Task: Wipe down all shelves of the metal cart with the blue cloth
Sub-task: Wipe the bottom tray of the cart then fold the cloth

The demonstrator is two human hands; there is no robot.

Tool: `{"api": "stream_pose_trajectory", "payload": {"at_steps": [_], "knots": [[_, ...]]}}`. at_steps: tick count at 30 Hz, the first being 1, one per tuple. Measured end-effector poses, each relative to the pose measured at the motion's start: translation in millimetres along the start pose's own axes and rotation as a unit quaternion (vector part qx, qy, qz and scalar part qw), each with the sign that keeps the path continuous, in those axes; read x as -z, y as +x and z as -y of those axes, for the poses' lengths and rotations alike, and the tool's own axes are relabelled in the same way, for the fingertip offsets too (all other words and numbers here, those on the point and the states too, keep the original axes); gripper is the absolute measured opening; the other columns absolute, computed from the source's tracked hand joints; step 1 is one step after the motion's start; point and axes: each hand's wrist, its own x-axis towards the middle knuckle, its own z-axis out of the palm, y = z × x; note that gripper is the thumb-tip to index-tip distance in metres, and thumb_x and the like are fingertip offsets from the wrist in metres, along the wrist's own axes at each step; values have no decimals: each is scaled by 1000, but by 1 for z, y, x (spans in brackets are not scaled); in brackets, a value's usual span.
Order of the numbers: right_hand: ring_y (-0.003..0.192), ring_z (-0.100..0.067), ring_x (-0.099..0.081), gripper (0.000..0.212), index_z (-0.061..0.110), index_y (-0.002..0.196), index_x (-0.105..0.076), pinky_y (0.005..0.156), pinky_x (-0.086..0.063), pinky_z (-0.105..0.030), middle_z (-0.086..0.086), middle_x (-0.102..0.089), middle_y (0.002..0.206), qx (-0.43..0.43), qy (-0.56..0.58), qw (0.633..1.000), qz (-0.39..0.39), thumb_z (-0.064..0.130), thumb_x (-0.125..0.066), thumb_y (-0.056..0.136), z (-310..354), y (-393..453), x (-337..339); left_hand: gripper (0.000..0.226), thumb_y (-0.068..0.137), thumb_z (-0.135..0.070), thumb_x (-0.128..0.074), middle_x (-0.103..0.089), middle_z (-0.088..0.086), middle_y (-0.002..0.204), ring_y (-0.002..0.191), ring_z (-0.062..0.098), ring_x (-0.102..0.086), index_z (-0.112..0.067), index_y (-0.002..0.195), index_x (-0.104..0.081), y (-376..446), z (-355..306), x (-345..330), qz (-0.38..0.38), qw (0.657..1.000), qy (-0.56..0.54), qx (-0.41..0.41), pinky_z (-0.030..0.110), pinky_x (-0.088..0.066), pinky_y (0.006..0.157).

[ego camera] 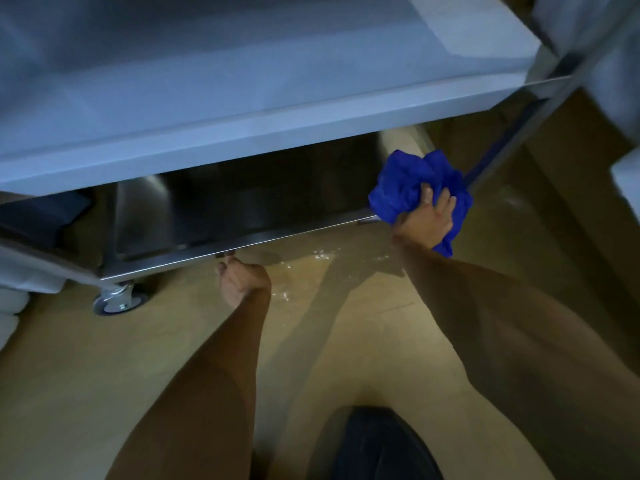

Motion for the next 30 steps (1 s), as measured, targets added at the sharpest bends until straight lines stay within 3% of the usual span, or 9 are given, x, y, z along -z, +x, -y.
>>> {"api": "stream_pose_trajectory", "payload": {"at_steps": [3,7,11,14,17,21,23,26,30], "knots": [[151,-33,-10,69,23,154,-32,120,-10,-42,-12,-17,164,-8,14,1000,3,19,-56,89,-4,10,11,45,89,-8,-48,-46,12,142,115,35,-58,-12,133,-54,-13,-8,-13,-19,1000,9,-17,43,-45,98],[151,-37,-4,71,19,157,-20,122,-6,-47,-16,-13,164,91,-66,994,12,26,-51,93,1,-6,-7,41,84,-7,-54,-54,10,134,113,33,-57,-18,122,-64,-4,2,-4,-62,997,30,-47,44,-44,97],[141,-44,-30,66,10,143,-47,118,-21,-55,-25,-40,148,229,-77,970,1,30,-62,82,23,-33,-28,52,81,-4,-52,-49,11,141,126,32,-47,-15,132,-56,7,47,20,-91,991,93,-18,46,-36,103],[136,-46,-37,63,8,135,-56,115,-24,-55,-29,-47,142,273,-26,961,16,34,-56,77,61,-66,-49,61,83,-4,-51,-37,12,152,135,33,-39,-14,142,-45,16,72,34,-99,990,98,3,48,-32,108],[141,-43,-33,70,10,139,-55,116,-19,-52,-28,-42,147,317,-26,947,49,36,-42,75,104,-113,-66,65,80,-3,-53,-35,10,154,137,31,-36,-18,143,-45,29,79,49,-105,988,97,-60,46,-30,107],[147,-37,-25,73,14,143,-50,119,-14,-49,-25,-37,153,353,-46,930,90,38,-35,77,159,-167,-88,64,76,-7,-56,-48,6,145,132,29,-39,-21,139,-51,54,91,71,-96,976,147,-126,43,-31,107],[149,-34,-21,73,17,147,-46,120,-12,-48,-22,-32,156,383,-65,915,111,41,-29,80,188,-189,-99,61,76,-9,-56,-52,4,140,129,27,-42,-21,136,-54,66,103,79,-98,975,155,-125,41,-30,106],[152,-31,-8,67,25,152,-35,121,-8,-46,-18,-20,162,399,-96,898,158,42,-39,88,239,-218,-120,61,72,-8,-56,-54,0,137,130,24,-42,-22,131,-57,79,119,87,-106,985,106,-91,39,-33,102],[151,-33,-7,66,29,153,-33,120,-9,-49,-15,-18,163,403,-97,891,186,41,-44,89,294,-247,-143,59,68,-5,-54,-55,0,133,126,25,-44,-22,124,-58,92,133,93,-107,988,81,-74,40,-36,96]]}}
